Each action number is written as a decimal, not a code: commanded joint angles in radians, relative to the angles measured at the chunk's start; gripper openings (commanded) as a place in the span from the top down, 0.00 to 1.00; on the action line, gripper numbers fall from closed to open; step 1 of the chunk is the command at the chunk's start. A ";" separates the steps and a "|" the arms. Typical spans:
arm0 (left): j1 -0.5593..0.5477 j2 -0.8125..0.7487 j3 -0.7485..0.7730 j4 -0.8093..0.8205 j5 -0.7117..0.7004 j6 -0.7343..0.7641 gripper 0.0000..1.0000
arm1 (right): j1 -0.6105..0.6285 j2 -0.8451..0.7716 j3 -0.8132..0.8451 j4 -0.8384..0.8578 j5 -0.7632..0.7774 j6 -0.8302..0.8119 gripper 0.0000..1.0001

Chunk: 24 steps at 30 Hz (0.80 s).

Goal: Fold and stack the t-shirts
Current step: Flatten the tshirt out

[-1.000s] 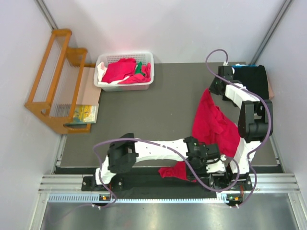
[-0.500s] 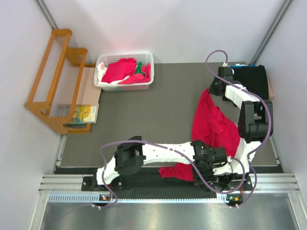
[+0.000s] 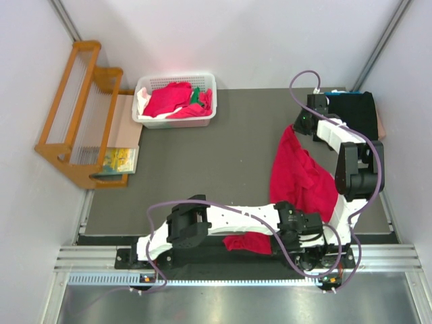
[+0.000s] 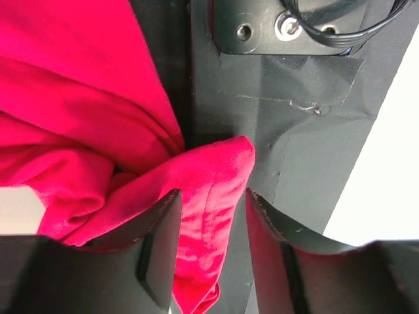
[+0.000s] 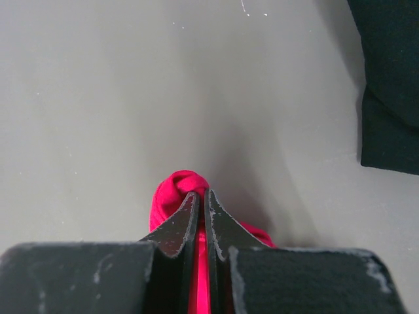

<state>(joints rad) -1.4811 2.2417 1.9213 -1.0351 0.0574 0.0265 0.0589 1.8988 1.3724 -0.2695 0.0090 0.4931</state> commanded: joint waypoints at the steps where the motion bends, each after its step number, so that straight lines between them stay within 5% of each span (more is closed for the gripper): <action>1: -0.011 0.121 0.024 0.063 -0.094 -0.023 0.54 | 0.007 -0.069 0.001 0.044 -0.006 0.009 1.00; 3: -0.011 0.125 0.022 0.063 -0.088 -0.020 0.62 | 0.009 -0.075 -0.004 0.047 -0.006 0.009 1.00; 8: -0.010 0.159 0.021 0.064 -0.087 -0.013 1.00 | 0.007 -0.075 -0.004 0.050 -0.006 0.015 1.00; 20: 0.057 0.076 0.012 0.063 -0.090 0.007 1.00 | 0.009 -0.092 -0.018 0.058 -0.049 0.013 1.00; 24: 0.000 -0.068 -0.091 0.081 -0.094 0.110 0.70 | 0.009 -0.086 -0.006 0.059 -0.060 0.013 1.00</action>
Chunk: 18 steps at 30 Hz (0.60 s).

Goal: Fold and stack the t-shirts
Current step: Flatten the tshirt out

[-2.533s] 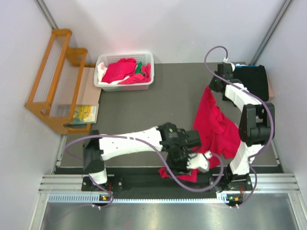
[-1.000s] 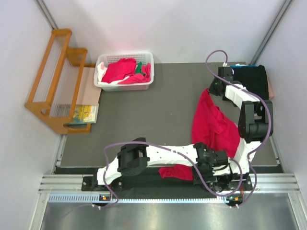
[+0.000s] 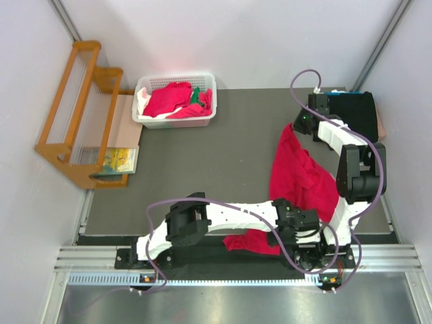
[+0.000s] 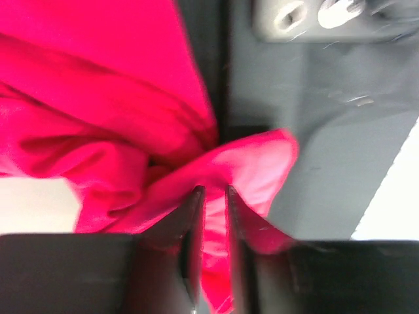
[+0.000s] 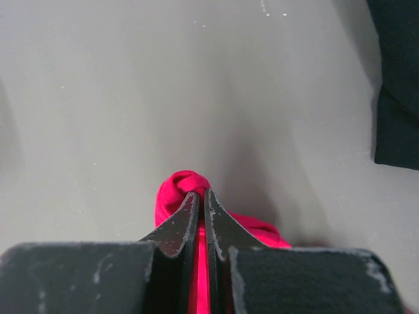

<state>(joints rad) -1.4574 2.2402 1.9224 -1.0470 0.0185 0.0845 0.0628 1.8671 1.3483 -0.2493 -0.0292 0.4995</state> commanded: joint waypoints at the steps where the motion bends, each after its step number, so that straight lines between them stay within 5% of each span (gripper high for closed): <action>1: -0.046 -0.088 -0.149 0.110 -0.063 0.093 0.61 | 0.005 -0.049 0.021 0.036 -0.024 0.008 1.00; 7: -0.126 -0.205 -0.203 0.147 -0.037 0.187 0.32 | 0.003 -0.031 0.018 0.027 -0.032 0.007 1.00; 14: -0.124 -0.266 -0.149 0.191 -0.109 0.183 0.30 | 0.006 -0.009 0.040 0.007 -0.034 -0.004 1.00; 18: -0.120 -0.316 -0.299 0.319 -0.207 0.170 0.27 | 0.005 -0.016 0.045 0.004 -0.043 -0.006 1.00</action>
<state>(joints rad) -1.5887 2.0037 1.7271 -0.8703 -0.0769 0.2577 0.0635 1.8660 1.3487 -0.2516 -0.0555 0.4988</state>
